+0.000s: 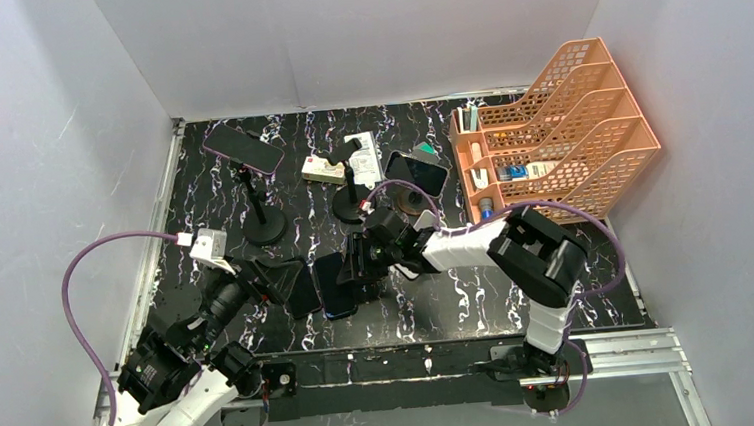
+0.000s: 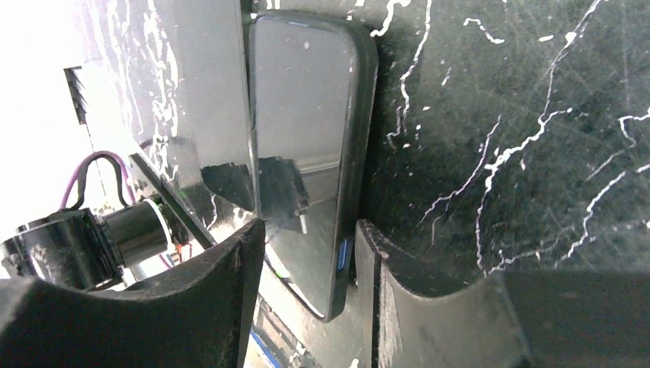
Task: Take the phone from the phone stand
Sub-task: Place the phone at the center of the board, then pick up the phone stand at the center of the board, then place the phone stand at the center of the board, then remove the phone from the phone stand.
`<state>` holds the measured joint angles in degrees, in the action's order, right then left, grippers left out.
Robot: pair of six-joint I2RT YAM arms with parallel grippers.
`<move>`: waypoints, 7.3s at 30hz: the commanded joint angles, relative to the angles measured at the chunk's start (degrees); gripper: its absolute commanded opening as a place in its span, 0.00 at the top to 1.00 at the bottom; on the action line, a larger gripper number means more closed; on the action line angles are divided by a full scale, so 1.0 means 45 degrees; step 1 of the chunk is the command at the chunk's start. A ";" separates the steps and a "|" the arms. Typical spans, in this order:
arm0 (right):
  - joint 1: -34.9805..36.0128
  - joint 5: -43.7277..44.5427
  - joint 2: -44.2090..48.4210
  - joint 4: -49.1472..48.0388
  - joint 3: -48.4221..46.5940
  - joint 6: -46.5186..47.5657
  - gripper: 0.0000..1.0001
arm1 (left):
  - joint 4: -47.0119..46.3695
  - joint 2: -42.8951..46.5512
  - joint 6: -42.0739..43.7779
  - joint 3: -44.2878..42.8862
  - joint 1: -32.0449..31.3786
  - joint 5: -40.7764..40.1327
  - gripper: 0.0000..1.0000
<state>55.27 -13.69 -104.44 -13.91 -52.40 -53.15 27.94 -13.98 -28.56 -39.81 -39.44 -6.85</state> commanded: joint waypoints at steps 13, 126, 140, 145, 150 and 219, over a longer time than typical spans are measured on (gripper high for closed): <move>0.0121 0.4803 0.7543 0.4819 0.0221 0.2922 0.39 | -0.0016 -0.0045 0.0052 0.0137 0.0037 0.0114 0.20; -0.8611 0.0991 -0.1585 -0.3582 -0.8108 0.4214 0.99 | -0.1881 -0.0795 0.1172 0.1015 0.0039 0.0921 0.21; -0.8600 -0.0900 -0.4347 -0.2759 -0.9512 0.4043 0.99 | -0.1943 -0.0884 0.1258 0.0996 0.0035 0.1054 0.21; -0.8618 -0.0821 -0.4324 -0.2819 -0.8847 0.4241 0.99 | -0.1933 -0.0898 0.1265 0.1008 0.0037 0.1111 0.21; -0.8665 -0.0894 -0.4357 -0.2366 -0.8579 0.4574 0.99 | -0.1944 -0.0796 0.1265 0.0996 0.0034 0.1093 0.21; -1.0004 -0.2560 0.5764 -0.5072 0.3991 0.3032 0.31 | -0.1724 -0.0469 0.1131 0.0907 0.0035 0.0949 0.21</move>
<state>10.22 -23.77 -75.53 -29.15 -36.93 -41.56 20.99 -17.67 -24.01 -35.59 -39.44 -2.74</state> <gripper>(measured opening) 0.696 0.793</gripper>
